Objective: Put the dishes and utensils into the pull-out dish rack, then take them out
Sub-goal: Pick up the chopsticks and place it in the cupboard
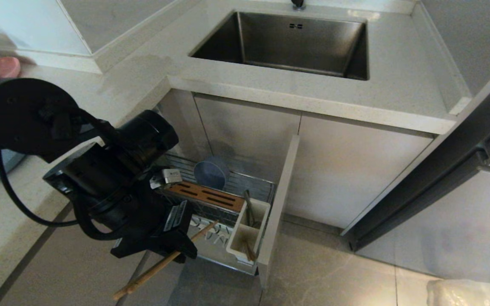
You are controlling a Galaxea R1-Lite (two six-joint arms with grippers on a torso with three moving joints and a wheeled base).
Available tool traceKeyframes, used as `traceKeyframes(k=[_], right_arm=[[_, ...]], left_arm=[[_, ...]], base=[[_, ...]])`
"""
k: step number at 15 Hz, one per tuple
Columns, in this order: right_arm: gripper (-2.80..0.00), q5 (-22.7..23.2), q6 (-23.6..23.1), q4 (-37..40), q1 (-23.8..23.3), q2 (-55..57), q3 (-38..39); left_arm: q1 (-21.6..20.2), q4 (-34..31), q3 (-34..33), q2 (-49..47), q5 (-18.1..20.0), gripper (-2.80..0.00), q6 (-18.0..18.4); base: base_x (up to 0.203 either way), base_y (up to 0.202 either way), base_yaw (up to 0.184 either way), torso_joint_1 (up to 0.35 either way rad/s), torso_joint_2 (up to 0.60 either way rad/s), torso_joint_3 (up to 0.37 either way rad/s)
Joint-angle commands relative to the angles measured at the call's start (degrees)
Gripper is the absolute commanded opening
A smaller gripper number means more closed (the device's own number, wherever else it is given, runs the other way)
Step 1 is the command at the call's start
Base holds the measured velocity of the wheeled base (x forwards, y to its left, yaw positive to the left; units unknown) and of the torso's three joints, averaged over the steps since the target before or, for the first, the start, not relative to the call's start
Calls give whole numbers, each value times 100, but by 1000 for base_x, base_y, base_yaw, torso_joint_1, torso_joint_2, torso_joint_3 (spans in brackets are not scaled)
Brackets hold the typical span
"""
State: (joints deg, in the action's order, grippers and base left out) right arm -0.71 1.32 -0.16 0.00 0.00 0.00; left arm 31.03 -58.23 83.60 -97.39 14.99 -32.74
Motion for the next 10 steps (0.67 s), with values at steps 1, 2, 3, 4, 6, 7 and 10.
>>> traceKeyframes(k=[1, 2, 3, 4, 6, 7, 10], right_arm=[[-280, 0, 0, -2, 0, 0, 0], [-280, 0, 0, -2, 0, 9, 0], [-280, 0, 0, -2, 0, 9, 0], [-280, 0, 0, -2, 0, 9, 0], [-280, 0, 0, -2, 0, 9, 0], [-280, 0, 0, -2, 0, 8, 0], [-280, 0, 0, -2, 0, 8, 0]], left_arm=[[-71, -23, -25, -170, 97, -280, -19], [-95, -12, -22, -302, 125, -280, -15], [-159, -8, -24, -444, 130, -280, -8], [-226, -1, -27, -580, 130, -280, 6], [-323, 15, -18, -828, 148, -280, 148], [-332, 41, -15, -955, 159, -280, 188], [-318, 512, -165, -1262, 242, -280, 196]], base=[[0, 0, 0, 0, 0, 0], [0, 0, 0, 0, 0, 0], [0, 0, 0, 0, 0, 0], [0, 0, 0, 0, 0, 0], [0, 0, 0, 0, 0, 0], [0, 0, 0, 0, 0, 0], [0, 0, 0, 0, 0, 0]])
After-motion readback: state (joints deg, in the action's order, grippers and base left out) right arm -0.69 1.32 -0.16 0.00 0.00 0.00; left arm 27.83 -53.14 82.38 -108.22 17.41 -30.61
